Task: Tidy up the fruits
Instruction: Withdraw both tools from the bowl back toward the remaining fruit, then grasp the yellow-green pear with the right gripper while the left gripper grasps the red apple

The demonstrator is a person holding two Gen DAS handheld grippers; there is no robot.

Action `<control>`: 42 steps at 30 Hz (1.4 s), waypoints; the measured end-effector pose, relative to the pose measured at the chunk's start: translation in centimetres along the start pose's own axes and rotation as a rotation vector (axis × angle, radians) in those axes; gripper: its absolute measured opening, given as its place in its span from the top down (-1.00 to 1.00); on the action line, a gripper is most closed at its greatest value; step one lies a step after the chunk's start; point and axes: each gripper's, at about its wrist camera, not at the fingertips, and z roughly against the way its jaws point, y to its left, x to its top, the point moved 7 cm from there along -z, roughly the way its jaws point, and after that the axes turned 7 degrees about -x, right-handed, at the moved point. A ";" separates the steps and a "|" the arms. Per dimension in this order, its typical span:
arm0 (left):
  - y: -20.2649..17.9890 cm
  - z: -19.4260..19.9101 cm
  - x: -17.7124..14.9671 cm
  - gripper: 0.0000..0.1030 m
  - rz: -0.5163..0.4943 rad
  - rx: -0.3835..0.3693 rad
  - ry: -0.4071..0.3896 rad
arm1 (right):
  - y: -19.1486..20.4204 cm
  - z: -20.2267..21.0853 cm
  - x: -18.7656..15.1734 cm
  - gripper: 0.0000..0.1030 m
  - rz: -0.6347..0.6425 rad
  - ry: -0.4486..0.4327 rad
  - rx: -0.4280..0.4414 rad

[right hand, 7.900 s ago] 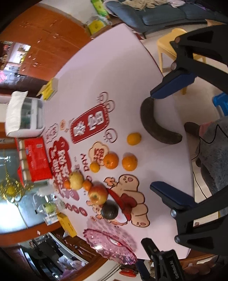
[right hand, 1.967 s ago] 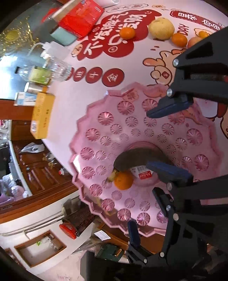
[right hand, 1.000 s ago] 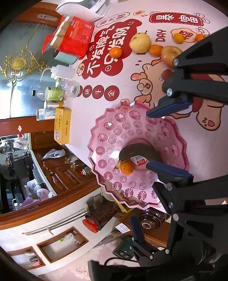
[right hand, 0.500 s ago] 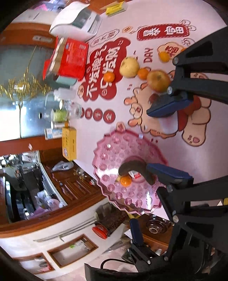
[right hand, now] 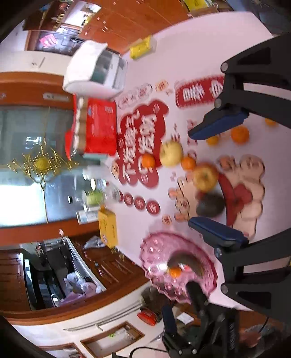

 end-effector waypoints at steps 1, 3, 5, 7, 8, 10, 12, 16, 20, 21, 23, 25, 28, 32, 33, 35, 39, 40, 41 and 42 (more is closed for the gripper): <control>-0.3 0.0 0.4 -0.80 0.007 0.006 -0.004 | -1.0 0.1 0.3 -0.39 0.002 -0.006 -0.010; -0.8 -0.3 1.2 -0.80 0.014 0.033 -0.010 | -2.9 0.1 1.2 -0.39 0.003 -0.020 -0.023; -1.3 -0.6 2.0 -0.80 0.011 0.059 -0.013 | -4.6 0.1 2.0 -0.39 0.008 -0.032 -0.034; -2.3 -1.2 2.8 -0.80 0.006 0.071 -0.011 | -6.2 0.0 2.8 -0.39 0.023 -0.046 -0.045; -2.8 -1.5 3.1 -0.80 0.008 0.076 -0.009 | -6.9 -0.1 3.2 -0.39 0.031 -0.051 -0.046; -3.8 -2.3 3.7 -0.80 0.015 0.092 -0.007 | -8.2 -0.7 4.1 -0.39 0.053 -0.058 -0.041; -4.7 -3.4 4.0 -0.80 0.021 0.120 0.002 | -9.1 -1.8 4.7 -0.40 0.071 -0.056 -0.030; -6.3 -6.4 3.3 -0.80 0.040 0.109 0.054 | -9.7 -4.3 5.5 -0.40 0.091 -0.033 0.018; -7.6 -10.9 1.2 -0.80 0.054 0.100 0.132 | -9.4 -8.0 6.0 -0.40 0.103 0.015 0.087; -8.0 -12.3 0.5 -0.80 0.059 0.098 0.156 | -9.2 -9.2 5.9 -0.40 0.106 0.031 0.102; -8.4 -14.5 -0.6 -0.80 0.068 0.097 0.184 | -8.8 -11.7 5.6 -0.40 0.110 0.064 0.125; -8.7 -16.4 -1.5 -0.80 0.083 0.099 0.199 | -8.3 -13.7 5.2 -0.40 0.110 0.094 0.146; -9.1 -18.3 -2.1 -0.80 0.116 0.096 0.204 | -7.4 -17.0 4.3 -0.40 0.098 0.155 0.175; -9.4 -20.2 -2.2 -0.80 0.162 0.096 0.188 | -6.0 -20.8 2.8 -0.40 0.072 0.227 0.226; -9.5 -20.6 -2.3 -0.80 0.174 0.095 0.186 | -5.5 -21.9 2.2 -0.40 0.063 0.252 0.242; -9.5 -21.6 -2.5 -0.80 0.200 0.104 0.180 | -4.9 -23.2 1.6 -0.40 0.055 0.277 0.256; -9.3 -22.9 -3.0 -0.79 0.231 0.122 0.184 | -4.0 -25.5 0.6 -0.40 0.048 0.318 0.264; -9.3 -22.9 -2.9 -0.78 0.222 0.136 0.172 | -3.8 -25.9 0.6 -0.40 0.049 0.323 0.265; -9.4 -23.1 -2.8 -0.76 0.216 0.142 0.170 | -3.7 -26.2 0.5 -0.40 0.052 0.325 0.268; -9.4 -23.4 -2.8 -0.68 0.216 0.136 0.175 | -3.5 -26.4 0.5 -0.40 0.053 0.324 0.278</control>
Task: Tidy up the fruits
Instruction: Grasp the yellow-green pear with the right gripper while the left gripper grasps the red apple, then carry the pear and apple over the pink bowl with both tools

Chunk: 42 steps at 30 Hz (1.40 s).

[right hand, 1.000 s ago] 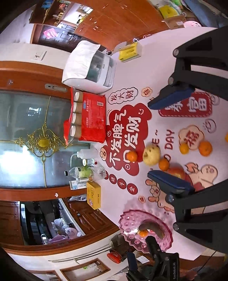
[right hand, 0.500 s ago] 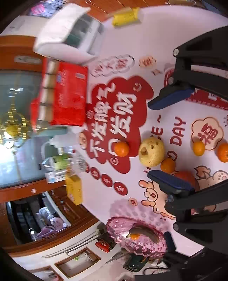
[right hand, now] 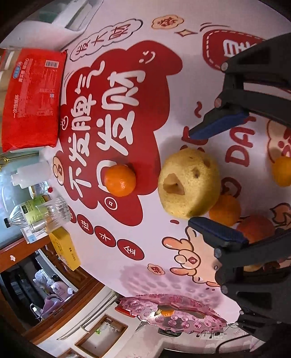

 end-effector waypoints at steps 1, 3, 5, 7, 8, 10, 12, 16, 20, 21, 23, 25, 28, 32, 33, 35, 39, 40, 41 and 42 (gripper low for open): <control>0.0 -0.3 0.0 -0.62 0.003 -0.003 0.006 | 0.1 -0.3 0.1 -0.40 0.004 0.003 0.005; 0.1 -0.8 0.0 -0.57 0.007 0.008 0.012 | 0.4 -0.6 0.3 -0.40 0.016 0.005 0.016; 0.2 -1.0 0.1 -0.55 0.011 0.005 0.014 | 0.5 -1.0 0.5 -0.43 0.033 0.012 0.006; 0.2 -1.2 0.2 -0.45 0.023 -0.014 0.018 | 0.8 -1.4 0.7 -0.46 0.055 0.005 -0.008; 0.2 -1.3 0.3 -0.41 0.029 -0.030 0.023 | 0.9 -1.6 0.7 -0.47 0.061 0.002 -0.014; 0.1 -1.6 0.3 -0.28 0.038 -0.058 0.033 | 1.0 -2.0 0.9 -0.48 0.077 -0.001 -0.024; -0.1 -1.7 0.3 -0.28 0.036 -0.060 0.034 | 1.2 -2.5 0.7 -0.48 0.094 0.017 -0.032; 0.0 -1.8 0.2 -0.27 0.045 -0.071 0.038 | 1.2 -3.3 0.6 -0.46 0.102 0.030 -0.026; 0.3 -1.9 0.2 -0.26 0.056 -0.082 0.049 | 1.3 -3.2 0.5 -0.45 0.105 0.022 -0.025; 0.3 -1.9 0.2 -0.26 0.056 -0.082 0.052 | 1.3 -3.2 0.4 -0.44 0.115 0.018 -0.031; 0.3 -1.9 0.2 -0.26 0.053 -0.076 0.057 | 1.3 -3.0 0.3 -0.44 0.128 0.008 -0.048; 0.2 -1.9 0.2 -0.26 0.047 -0.068 0.061 | 1.2 -2.9 0.1 -0.44 0.127 0.006 -0.053; 0.3 -1.9 0.2 -0.26 0.045 -0.066 0.062 | 0.7 -2.7 -0.2 -0.44 0.116 0.011 -0.053; 0.3 -1.9 0.2 -0.26 0.046 -0.065 0.063 | 0.1 -2.5 -0.4 -0.44 0.110 0.010 -0.061; 0.3 -1.9 0.2 -0.26 0.045 -0.065 0.063 | 0.0 -2.5 -0.4 -0.44 0.107 0.010 -0.064; 0.3 -1.9 0.2 -0.26 0.046 -0.066 0.063 | -0.2 -2.4 -0.4 -0.44 0.106 0.011 -0.068; 0.3 -1.9 0.1 -0.25 0.048 -0.068 0.068 | -0.3 -2.3 -0.6 -0.44 0.105 0.010 -0.078; 0.3 -1.8 0.0 -0.25 0.050 -0.073 0.071 | -0.4 -2.1 -0.6 -0.44 0.104 0.009 -0.079; 0.3 -1.8 -0.1 -0.25 0.053 -0.077 0.072 | -0.3 -2.0 -0.6 -0.44 0.103 0.007 -0.079; 0.3 -1.6 -0.2 -0.25 0.055 -0.082 0.072 | -0.3 -1.8 -0.6 -0.44 0.102 0.006 -0.078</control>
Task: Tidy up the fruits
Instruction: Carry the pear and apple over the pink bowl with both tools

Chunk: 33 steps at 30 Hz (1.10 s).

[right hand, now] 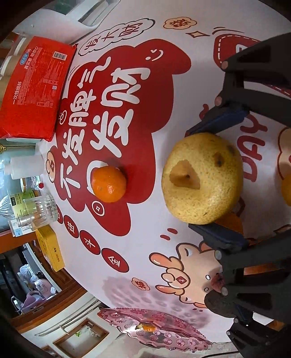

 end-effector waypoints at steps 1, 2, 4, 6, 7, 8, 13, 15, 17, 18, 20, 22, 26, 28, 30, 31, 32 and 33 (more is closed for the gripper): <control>-0.1 0.1 -0.1 -0.25 -0.002 -0.003 -0.002 | 0.0 0.3 0.0 -0.44 -0.001 -0.005 0.000; -0.2 0.4 -0.1 -0.25 -0.006 -0.005 -0.006 | 0.1 0.6 -0.1 -0.44 -0.002 -0.009 0.000; -0.5 1.0 -0.2 -0.25 -0.016 -0.012 -0.018 | 0.2 1.3 -0.1 -0.44 -0.004 -0.020 0.000; -1.0 1.8 -0.2 -0.25 -0.029 -0.023 -0.030 | 0.2 2.2 -0.2 -0.44 -0.007 -0.034 -0.002; -1.1 2.1 -0.3 -0.25 -0.034 -0.027 -0.034 | 0.2 2.7 -0.2 -0.44 -0.006 -0.042 -0.004; -1.2 2.5 -0.3 -0.25 -0.039 -0.030 -0.039 | 0.2 3.3 -0.3 -0.44 -0.009 -0.052 -0.008; -1.7 5.2 -0.9 -0.25 -0.075 -0.031 -0.057 | 0.3 6.3 -0.7 -0.44 -0.021 -0.093 -0.019; -1.7 6.3 -1.2 -0.25 -0.088 -0.033 -0.064 | 0.5 7.6 -0.9 -0.44 -0.024 -0.110 -0.029; -1.5 8.0 -1.5 -0.25 -0.099 -0.044 -0.075 | 0.9 9.1 -1.2 -0.44 -0.027 -0.130 -0.034; -1.3 8.7 -1.6 -0.25 -0.103 -0.047 -0.081 | 1.2 9.9 -1.3 -0.44 -0.026 -0.141 -0.035; -0.9 10.0 -1.8 -0.25 -0.113 -0.049 -0.094 | 1.9 11.5 -1.6 -0.44 -0.029 -0.161 -0.038; -0.1 11.7 -1.9 -0.25 -0.121 -0.049 -0.108 | 2.6 12.8 -1.7 -0.44 -0.032 -0.177 -0.041; 2.0 14.8 -2.2 -0.25 -0.126 -0.042 -0.136 | 5.0 15.5 -1.9 -0.44 -0.033 -0.219 -0.044; 3.6 16.5 -2.3 -0.25 -0.123 -0.032 -0.151 | 6.1 16.5 -1.9 -0.44 -0.033 -0.233 -0.040; 5.1 17.7 -2.4 -0.25 -0.116 -0.017 -0.163 | 7.6 17.5 -1.7 -0.44 -0.030 -0.247 -0.033; 6.2 18.5 -2.4 -0.25 -0.110 -0.009 -0.171 | 8.5 18.0 -1.6 -0.44 -0.027 -0.257 -0.028; 7.1 19.1 -2.4 -0.25 -0.103 -0.004 -0.178 | 9.3 18.4 -1.5 -0.44 -0.023 -0.264 -0.024; 8.2 19.8 -2.3 -0.25 -0.095 0.001 -0.186 | 10.2 18.9 -1.4 -0.44 -0.017 -0.272 -0.021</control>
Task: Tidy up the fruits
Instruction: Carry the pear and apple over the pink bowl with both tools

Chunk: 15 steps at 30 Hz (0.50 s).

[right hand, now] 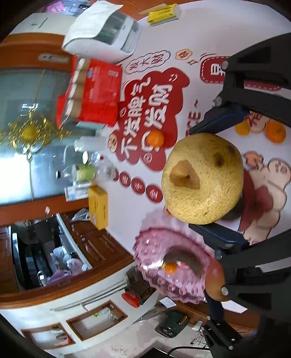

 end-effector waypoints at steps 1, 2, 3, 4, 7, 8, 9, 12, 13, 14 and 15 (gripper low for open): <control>1.0 0.5 0.0 -0.25 0.008 0.008 -0.005 | 0.9 0.3 0.2 -0.44 0.006 -0.007 0.003; 1.7 0.8 0.2 -0.25 0.013 0.014 -0.009 | 1.7 0.6 0.4 -0.44 0.012 -0.013 0.005; 2.7 1.3 0.2 -0.25 0.020 0.023 -0.016 | 2.7 0.8 0.6 -0.44 0.019 -0.018 0.006; 3.8 1.8 0.3 -0.25 0.028 0.033 -0.025 | 3.5 0.9 0.8 -0.44 0.025 -0.022 0.007; 7.0 2.8 0.6 -0.25 0.051 0.060 -0.045 | 6.1 1.0 1.4 -0.44 0.046 -0.029 0.017; 8.0 3.0 0.7 -0.25 0.058 0.068 -0.049 | 7.1 1.0 1.5 -0.44 0.055 -0.029 0.020; 9.3 3.3 0.8 -0.25 0.068 0.075 -0.053 | 7.8 0.9 1.6 -0.44 0.061 -0.029 0.021; 12.2 3.6 1.0 -0.26 0.089 0.093 -0.059 | 10.1 0.5 1.7 -0.44 0.075 -0.023 0.025; 13.0 3.7 1.0 -0.26 0.092 0.099 -0.060 | 10.8 0.3 1.6 -0.44 0.077 -0.021 0.027; 13.9 3.7 1.1 -0.26 0.096 0.106 -0.061 | 11.6 0.1 1.7 -0.44 0.079 -0.018 0.030; 14.8 3.7 1.2 -0.26 0.099 0.111 -0.063 | 12.1 -0.1 1.6 -0.44 0.080 -0.014 0.031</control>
